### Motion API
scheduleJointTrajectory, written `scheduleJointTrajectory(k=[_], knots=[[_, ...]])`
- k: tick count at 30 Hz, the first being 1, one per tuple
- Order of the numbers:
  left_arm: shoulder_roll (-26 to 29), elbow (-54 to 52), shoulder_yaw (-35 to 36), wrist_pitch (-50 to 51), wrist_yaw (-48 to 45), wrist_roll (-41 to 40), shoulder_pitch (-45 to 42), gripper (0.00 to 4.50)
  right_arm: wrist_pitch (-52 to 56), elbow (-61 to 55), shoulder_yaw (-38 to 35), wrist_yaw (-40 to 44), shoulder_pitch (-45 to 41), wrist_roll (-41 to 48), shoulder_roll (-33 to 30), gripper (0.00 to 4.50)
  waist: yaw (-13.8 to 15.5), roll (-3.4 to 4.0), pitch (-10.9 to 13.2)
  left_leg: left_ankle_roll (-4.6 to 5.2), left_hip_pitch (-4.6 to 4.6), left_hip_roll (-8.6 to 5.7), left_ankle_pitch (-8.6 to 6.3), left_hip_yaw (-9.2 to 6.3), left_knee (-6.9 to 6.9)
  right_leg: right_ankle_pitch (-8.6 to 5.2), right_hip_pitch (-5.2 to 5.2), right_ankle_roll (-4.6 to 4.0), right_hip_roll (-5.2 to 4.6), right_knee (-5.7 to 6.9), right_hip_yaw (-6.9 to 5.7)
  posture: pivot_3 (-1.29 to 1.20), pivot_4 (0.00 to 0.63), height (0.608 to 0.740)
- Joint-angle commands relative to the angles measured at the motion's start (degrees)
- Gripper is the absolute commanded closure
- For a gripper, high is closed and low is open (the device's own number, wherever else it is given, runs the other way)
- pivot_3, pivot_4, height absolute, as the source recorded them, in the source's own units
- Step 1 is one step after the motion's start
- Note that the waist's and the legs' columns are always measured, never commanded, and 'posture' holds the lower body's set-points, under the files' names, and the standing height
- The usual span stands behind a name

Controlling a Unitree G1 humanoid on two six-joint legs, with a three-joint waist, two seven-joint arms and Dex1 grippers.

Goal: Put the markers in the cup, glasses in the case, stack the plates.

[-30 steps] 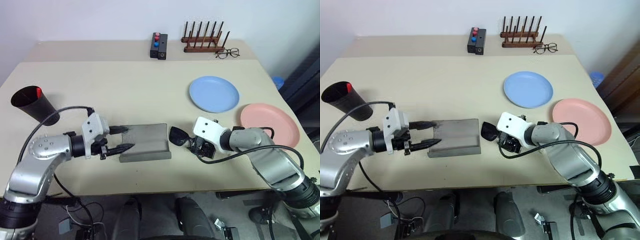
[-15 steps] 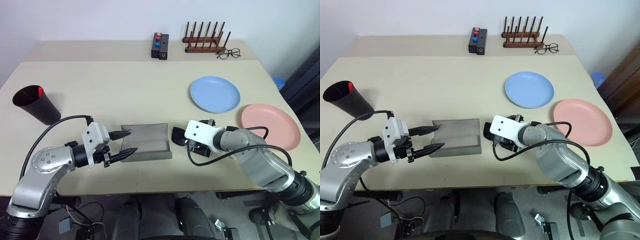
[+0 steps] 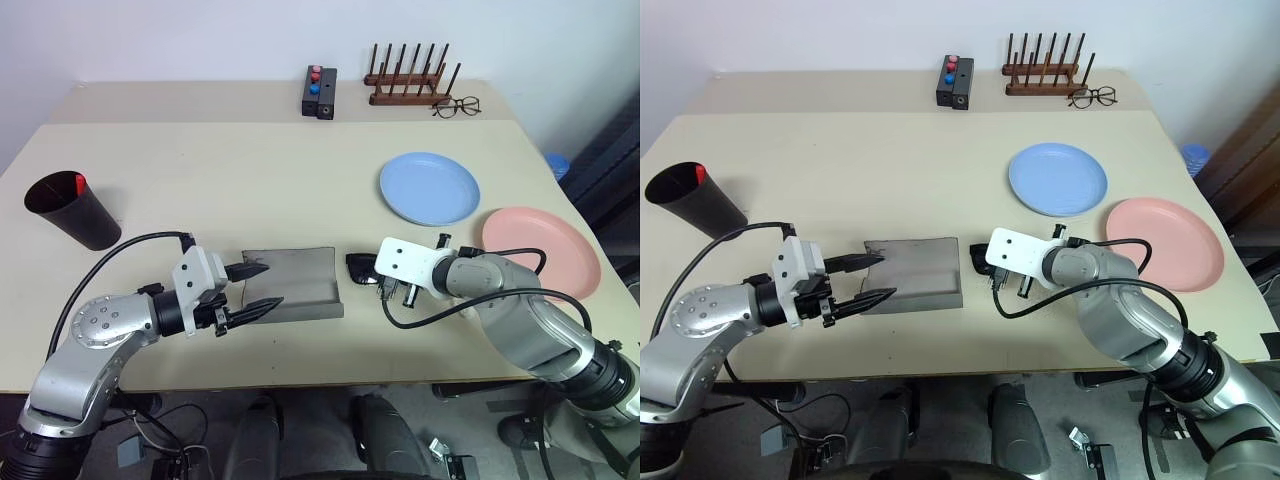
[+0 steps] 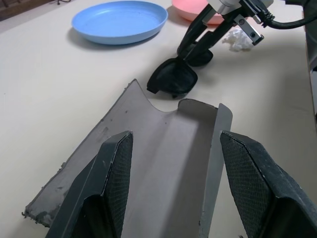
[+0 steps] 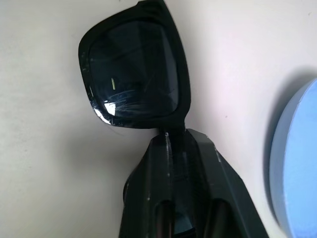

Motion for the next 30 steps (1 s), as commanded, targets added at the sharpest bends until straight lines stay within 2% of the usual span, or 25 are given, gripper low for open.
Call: scheduleJointTrajectory(k=[1, 26, 29, 30], knots=[[0.3, -2.1, 0.9, -0.5, 0.3, -1.1, -0.4, 1.64, -1.7, -0.2, -0.5, 0.2, 0.2, -1.4, -0.3, 3.75, 0.0, 0.0, 0.0, 0.0, 0.0, 0.0, 0.0, 0.0, 0.0, 0.0, 0.0, 0.0, 0.0, 0.0, 0.0, 0.0, 0.15, 0.738], [-0.5, 0.2, 2.0, -2.9, 2.5, -0.6, 1.0, 1.64, -13.3, 7.7, -1.2, 2.6, 2.6, -6.4, 1.3, 3.75, 0.0, -0.02, 0.0, 0.0, 0.02, 0.0, 0.0, 0.0, 0.0, 0.0, 0.02, 0.0, 0.01, 0.0, 0.0, 0.0, 0.15, 0.738], [-0.5, 0.6, 2.2, -3.4, 2.4, -0.6, 1.3, 1.64, -14.0, 8.1, -1.6, 3.1, 3.1, -6.8, 1.5, 4.46, 0.0, -0.09, -0.1, 0.0, 0.04, 0.0, 0.0, 0.0, 0.0, 0.0, 0.05, 0.0, 0.01, 0.0, 0.0, 0.0, 0.15, 0.738], [-0.5, 0.8, 2.4, -3.7, 2.3, -0.7, 1.5, 1.64, -14.2, 8.2, -1.7, 3.1, 3.1, -7.0, 1.6, 4.46, 0.0, -0.11, -0.1, 0.0, 0.07, 0.0, 0.0, 0.0, 0.0, 0.0, 0.07, 0.0, 0.0, 0.0, 0.0, 0.0, 0.15, 0.738]])
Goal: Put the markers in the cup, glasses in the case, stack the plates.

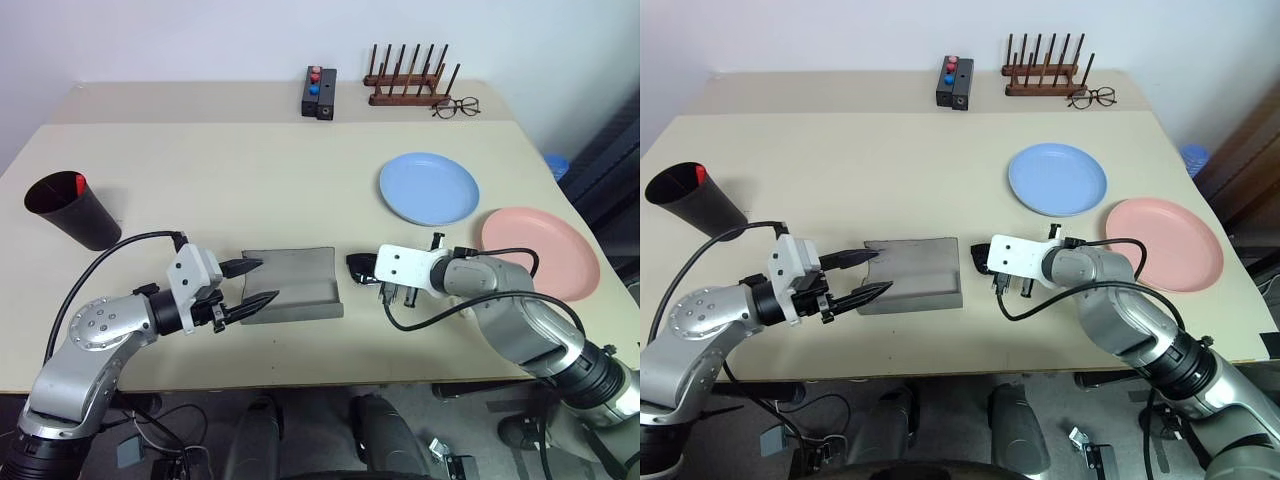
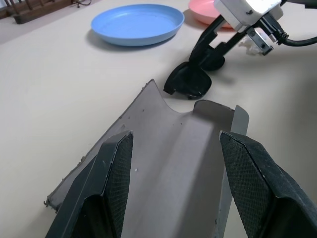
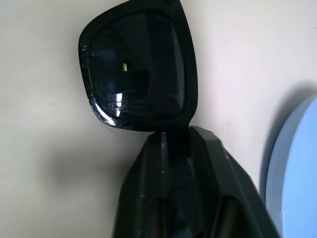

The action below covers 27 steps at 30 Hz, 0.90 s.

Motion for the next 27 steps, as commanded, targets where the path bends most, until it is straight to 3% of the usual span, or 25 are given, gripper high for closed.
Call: scheduleJointTrajectory(k=[1, 16, 20, 27], knots=[[0.1, -0.4, 2.0, -1.8, -0.3, -0.5, 0.5, 1.64, -0.6, 1.0, -0.7, 0.6, 0.7, -0.9, 0.6, 4.46, 0.0, -0.04, 0.0, 0.0, 0.0, 0.0, 0.0, 0.0, 0.0, 0.0, 0.01, 0.0, 0.0, 0.0, 0.0, 0.0, 0.15, 0.738], [1.6, 4.8, 7.5, -5.5, 0.0, 1.4, 2.0, 1.64, 0.3, -2.6, -5.4, 4.7, -4.5, -0.2, 3.6, 4.46, -0.1, -0.01, 0.0, 0.0, 0.01, 0.01, 0.0, 0.01, -0.01, 0.02, -0.03, -0.04, 0.0, 0.01, 0.0, 0.0, 0.15, 0.738], [3.3, 7.6, 11.3, -6.6, -0.4, 1.8, 3.0, 1.64, 6.8, -6.7, -7.5, 8.5, -11.3, 5.6, 9.3, 4.46, -0.3, 0.04, 0.0, 0.0, 0.0, 0.02, 0.0, 0.01, -0.07, 0.02, -0.1, -0.03, 0.02, 0.03, 0.0, 0.0, 0.15, 0.738], [4.2, 9.1, 13.4, -7.3, 0.3, 3.1, 4.1, 1.64, 11.1, -7.4, -4.2, 9.4, -18.2, 10.9, 17.2, 4.46, 0.1, 0.01, 0.0, -0.01, -0.03, 0.02, -0.01, 0.02, -0.07, 0.02, -0.09, -0.04, 0.0, -0.02, 0.0, 0.0, 0.15, 0.738]])
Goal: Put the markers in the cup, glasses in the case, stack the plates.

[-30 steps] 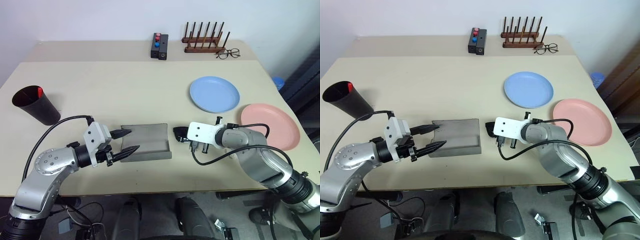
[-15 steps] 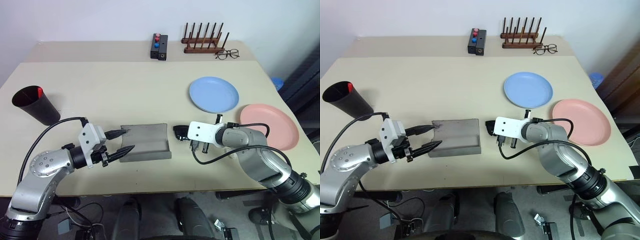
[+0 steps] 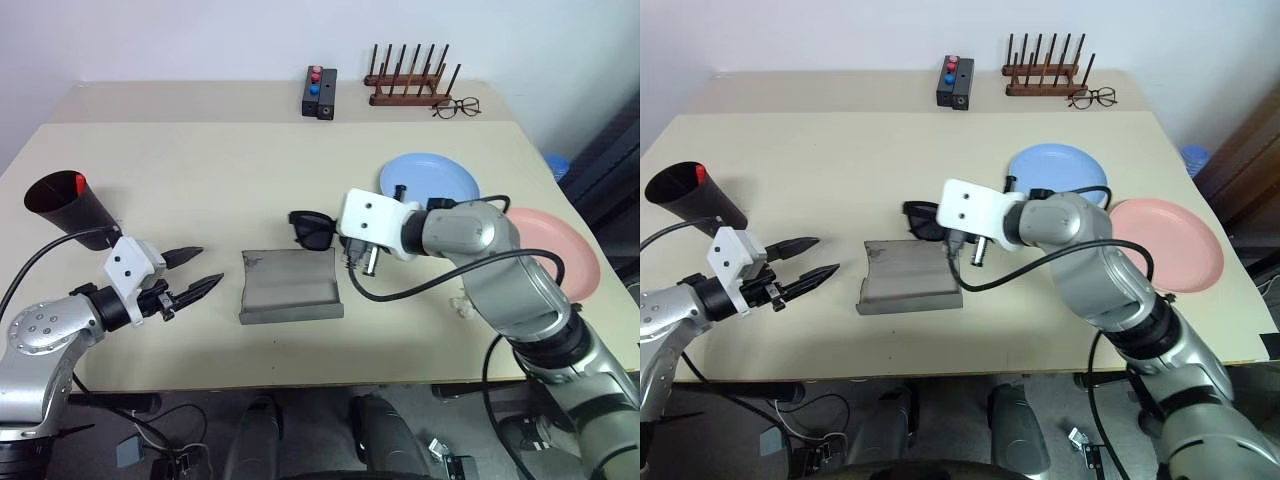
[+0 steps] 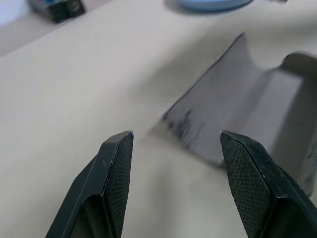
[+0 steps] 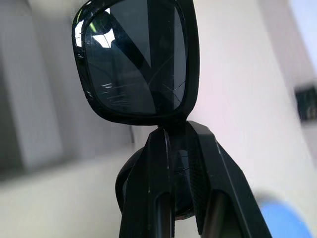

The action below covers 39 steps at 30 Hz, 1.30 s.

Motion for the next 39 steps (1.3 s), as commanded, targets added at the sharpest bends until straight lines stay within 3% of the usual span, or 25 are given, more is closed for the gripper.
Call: scheduleJointTrajectory(k=[1, 13, 31, 37, 39], knots=[[0.9, -1.0, 2.5, -1.4, 0.4, 0.6, 0.4, 1.64, 1.9, -1.7, 1.2, -0.5, -1.9, 2.5, 3.3, 4.46, -0.1, 0.0, 0.0, 0.0, 0.0, 0.0, 0.0, 0.01, 0.0, 0.0, 0.0, 0.0, 0.0, 0.0, 0.0, 0.0, 0.15, 0.738], [1.0, -4.9, 3.2, 0.7, 1.9, -0.1, 2.9, 1.64, 7.1, 0.4, 2.2, -3.8, 1.2, 9.7, 8.3, 4.46, -0.2, 0.01, 0.0, 0.0, -0.01, 0.01, 0.0, 0.02, -0.04, 0.01, -0.05, -0.01, 0.0, 0.02, 0.0, 0.0, 0.15, 0.738], [2.1, -5.4, 2.0, 3.9, 0.6, -0.6, 0.9, 1.64, 9.6, -3.2, 4.2, -6.2, 3.8, 12.6, 2.5, 4.46, -0.2, 0.01, 0.0, -0.01, -0.03, 0.01, -0.01, 0.04, -0.06, -0.01, -0.1, -0.04, -0.02, 0.0, 0.0, 0.0, 0.15, 0.738], [1.9, -5.0, 1.2, 4.2, 0.9, -0.2, -0.3, 1.64, 9.2, -3.0, 2.9, -7.2, 3.0, 14.3, 3.6, 1.78, -0.2, 0.02, 0.0, -0.01, -0.03, 0.01, -0.01, 0.05, -0.07, -0.01, -0.11, -0.05, -0.03, -0.01, 0.0, 0.0, 0.15, 0.738], [1.8, -5.0, 1.1, 4.1, 1.0, 0.0, -0.2, 1.64, 8.6, -3.1, 1.5, -6.7, 2.7, 15.7, 3.9, 1.78, -0.2, 0.02, 0.0, -0.01, -0.04, 0.01, -0.01, 0.05, -0.08, 0.0, -0.12, -0.05, -0.02, -0.01, 0.0, 0.0, 0.15, 0.738]])
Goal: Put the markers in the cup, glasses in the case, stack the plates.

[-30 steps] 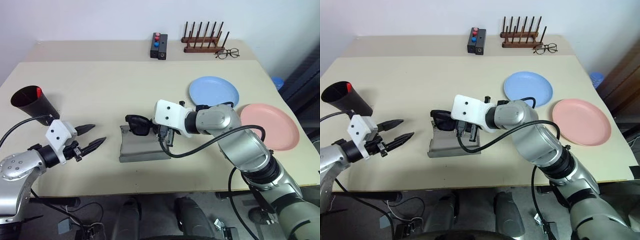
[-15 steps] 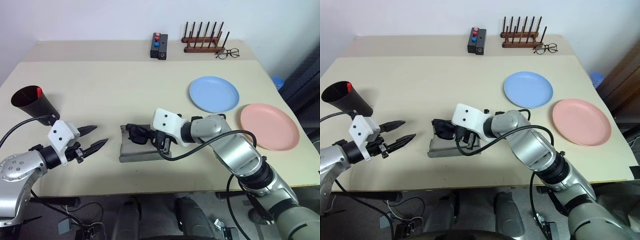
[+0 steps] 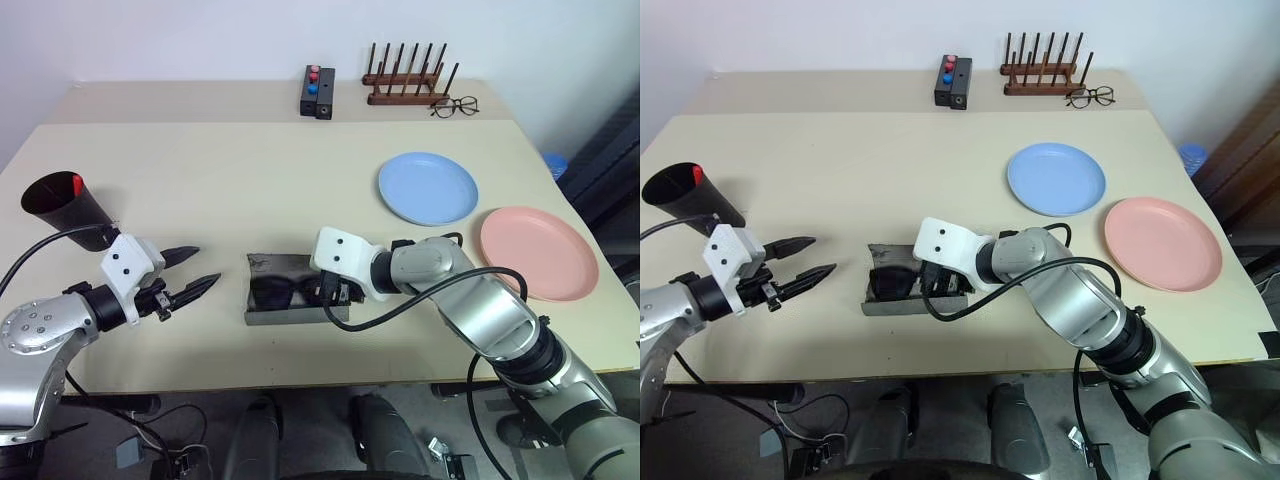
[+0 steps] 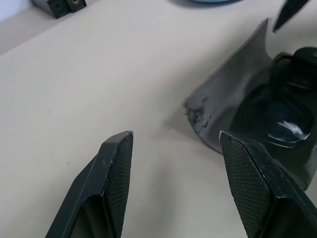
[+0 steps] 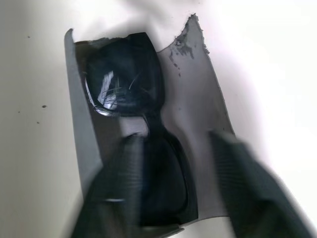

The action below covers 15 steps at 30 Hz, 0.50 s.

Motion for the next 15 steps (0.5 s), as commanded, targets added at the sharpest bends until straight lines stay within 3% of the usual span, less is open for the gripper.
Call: scheduleJointTrajectory(k=[1, 7, 9, 12, 15], knots=[[0.3, -0.6, 0.0, -0.3, 0.2, 0.2, -0.3, 1.64, -1.3, -1.9, -3.3, 0.3, -1.7, 2.5, 0.7, 1.78, 0.0, 0.0, 0.0, 0.0, 0.0, 0.0, 0.0, 0.0, -0.01, 0.0, 0.0, 0.0, 0.0, 0.0, 0.0, 0.0, 0.15, 0.738], [-0.1, -0.6, 0.1, -0.5, 1.1, 0.4, -0.3, 1.64, -4.4, 1.5, -7.7, 0.7, -2.1, 5.4, 0.1, 1.78, 0.0, 0.0, 0.0, 0.0, -0.01, 0.0, 0.0, 0.0, -0.02, 0.0, 0.0, 0.0, 0.0, -0.01, 0.0, 0.0, 0.15, 0.738], [-0.6, -0.5, 0.2, -0.4, 1.7, 0.4, -0.5, 1.64, -6.2, 3.2, -8.3, 0.5, -2.2, 4.9, -0.9, 2.29, 0.0, 0.0, 0.0, 0.0, -0.01, 0.0, 0.0, 0.01, -0.01, 0.0, 0.0, 0.0, 0.0, -0.01, 0.0, 0.0, 0.15, 0.738], [-2.4, 0.4, 1.2, 5.5, 4.7, -4.3, -4.1, 1.64, -10.8, 4.1, -9.2, 1.6, -1.6, 4.7, -3.1, 2.29, 0.2, 0.0, 0.0, 0.0, -0.02, 0.0, 0.0, 0.01, -0.01, 0.0, 0.0, 0.0, -0.01, -0.02, 0.0, 0.0, 0.15, 0.738], [-3.5, 2.7, 0.1, 10.6, 5.8, -7.6, -9.8, 2.55, -17.3, 3.0, -10.9, 4.6, 1.0, 6.1, -6.1, 2.3, 0.1, -0.01, 0.0, 0.01, -0.02, 0.0, 0.0, 0.0, 0.0, 0.0, 0.03, 0.01, 0.01, -0.01, 0.0, 0.0, 0.15, 0.738]])
